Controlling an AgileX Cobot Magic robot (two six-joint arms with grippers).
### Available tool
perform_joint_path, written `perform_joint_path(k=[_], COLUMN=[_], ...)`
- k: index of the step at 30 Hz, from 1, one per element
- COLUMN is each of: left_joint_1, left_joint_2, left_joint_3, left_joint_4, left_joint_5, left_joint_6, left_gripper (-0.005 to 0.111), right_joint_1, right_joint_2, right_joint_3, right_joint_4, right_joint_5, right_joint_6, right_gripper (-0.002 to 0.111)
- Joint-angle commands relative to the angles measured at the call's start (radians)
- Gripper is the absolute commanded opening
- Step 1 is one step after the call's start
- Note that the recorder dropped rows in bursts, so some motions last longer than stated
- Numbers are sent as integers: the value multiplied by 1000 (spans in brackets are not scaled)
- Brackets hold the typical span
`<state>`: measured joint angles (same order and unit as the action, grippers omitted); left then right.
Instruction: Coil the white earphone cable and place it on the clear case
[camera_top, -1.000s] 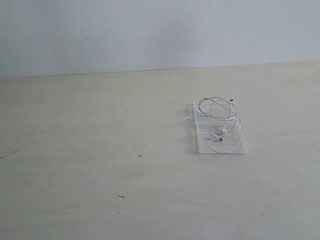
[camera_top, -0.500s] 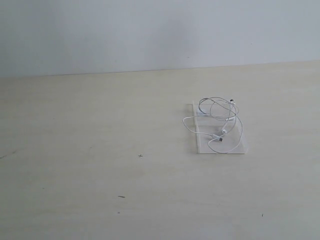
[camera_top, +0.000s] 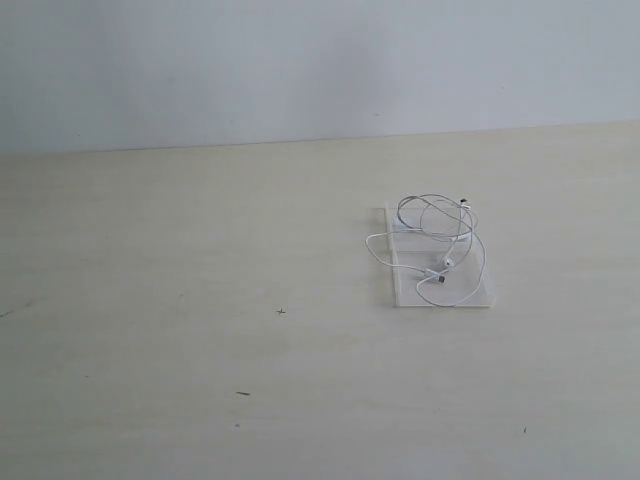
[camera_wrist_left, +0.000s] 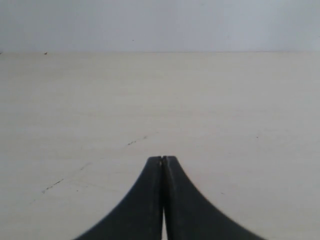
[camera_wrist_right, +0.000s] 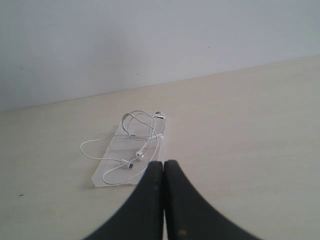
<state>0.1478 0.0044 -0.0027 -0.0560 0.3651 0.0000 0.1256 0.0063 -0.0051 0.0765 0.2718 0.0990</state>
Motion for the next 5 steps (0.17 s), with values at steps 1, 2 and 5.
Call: perform_joint_path(k=[1, 2, 5], left_joint_1=[4, 4, 4], left_joint_2=[-4, -4, -4], left_joint_3=[3, 3, 3], left_joint_4=[-10, -10, -10], left_joint_5=[-11, -11, -11], left_joint_6=[0, 0, 0], left_gripper=[0, 0, 0], right_joint_1=[-5, -5, -5], right_joint_2=[-6, -6, -6], right_joint_3=[5, 5, 5], right_joint_4=[0, 0, 0], right_joint_5=[-8, -8, -8], right_joint_6=[-1, -1, -1], right_gripper=[1, 1, 1])
